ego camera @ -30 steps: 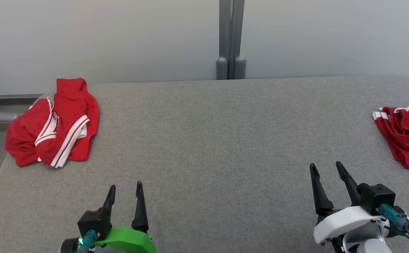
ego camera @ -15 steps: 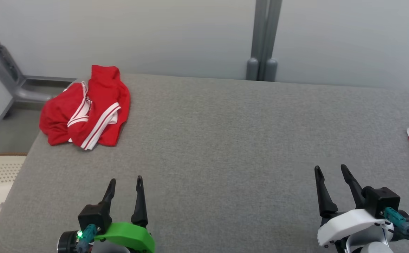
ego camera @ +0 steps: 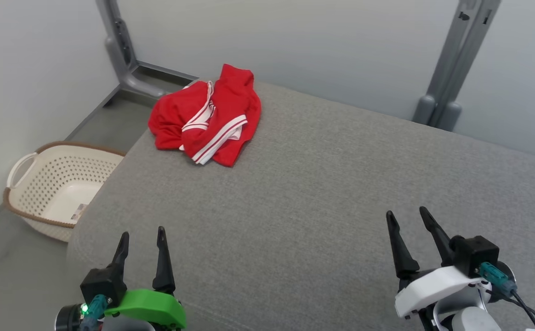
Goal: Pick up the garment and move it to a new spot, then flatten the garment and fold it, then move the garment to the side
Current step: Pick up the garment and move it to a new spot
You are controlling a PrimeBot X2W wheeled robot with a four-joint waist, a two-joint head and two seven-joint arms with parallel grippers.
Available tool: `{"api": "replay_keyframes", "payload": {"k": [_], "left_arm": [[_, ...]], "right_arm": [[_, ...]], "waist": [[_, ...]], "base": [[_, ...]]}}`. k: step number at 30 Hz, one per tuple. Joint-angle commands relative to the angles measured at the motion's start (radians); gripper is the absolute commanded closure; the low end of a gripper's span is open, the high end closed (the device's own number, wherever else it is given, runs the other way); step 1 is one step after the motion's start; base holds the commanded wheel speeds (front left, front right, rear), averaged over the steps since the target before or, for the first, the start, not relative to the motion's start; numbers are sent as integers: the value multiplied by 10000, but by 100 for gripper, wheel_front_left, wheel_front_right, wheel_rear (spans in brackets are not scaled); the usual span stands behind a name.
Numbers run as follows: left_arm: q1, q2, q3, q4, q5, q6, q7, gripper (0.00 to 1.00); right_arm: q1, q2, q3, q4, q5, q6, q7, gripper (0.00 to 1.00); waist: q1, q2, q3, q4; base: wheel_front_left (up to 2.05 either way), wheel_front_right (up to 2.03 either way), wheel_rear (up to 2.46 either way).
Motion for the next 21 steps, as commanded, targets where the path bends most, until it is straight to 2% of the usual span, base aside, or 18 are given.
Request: {"api": "replay_keyframes", "payload": {"k": [1, 9, 14, 18, 21], "left_arm": [[131, 41, 65, -80, -77, 80, -20, 0], [355, -9, 228, -249, -78, 140, -79, 0], [249, 180, 395, -232, -176, 59, -51, 0], [-232, 685, 781, -525, -214, 28, 56, 0], [-896, 1359, 1172, -917, -172, -22, 342, 0]], "right_arm": [[-113, -31, 111, 67, -29, -14, 36, 0], [-274, -36, 487, 298, 48, -14, -17, 0], [-66, -36, 226, 315, -24, -14, -103, 0], [-374, -43, 95, 179, -268, -14, -21, 0], [-547, -37, -55, 9, -471, -14, 135, 0]], "waist": [[1, 0, 109, 570], [1, 0, 121, 585], [1, 0, 37, 518], [1, 0, 382, 50], [1, 0, 772, -352]], "base": [[0, 0, 0], [0, 0, 0], [0, 0, 0], [0, 0, 0], [0, 0, 0]]}}
